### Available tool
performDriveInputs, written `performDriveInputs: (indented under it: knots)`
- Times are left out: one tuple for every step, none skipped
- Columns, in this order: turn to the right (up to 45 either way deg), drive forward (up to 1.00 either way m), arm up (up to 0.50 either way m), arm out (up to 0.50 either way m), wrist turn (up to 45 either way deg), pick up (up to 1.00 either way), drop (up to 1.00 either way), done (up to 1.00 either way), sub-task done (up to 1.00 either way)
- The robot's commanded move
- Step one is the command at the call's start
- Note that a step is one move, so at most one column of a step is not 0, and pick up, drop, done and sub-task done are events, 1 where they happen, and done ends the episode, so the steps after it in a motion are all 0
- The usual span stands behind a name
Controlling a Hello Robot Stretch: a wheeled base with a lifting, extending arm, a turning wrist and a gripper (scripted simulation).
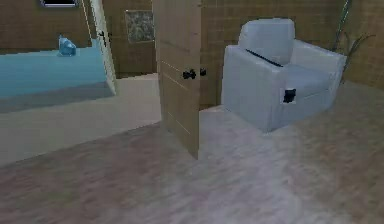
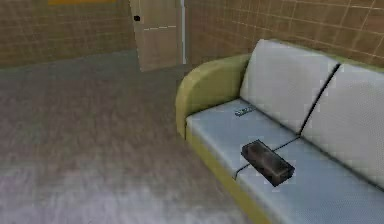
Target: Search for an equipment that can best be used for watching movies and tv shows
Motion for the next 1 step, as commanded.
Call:
performDriveInputs:
  knots:
    - [-30.0,0.00,0.00,0.00,0.0,0.00,0.00,0.00,0.00]
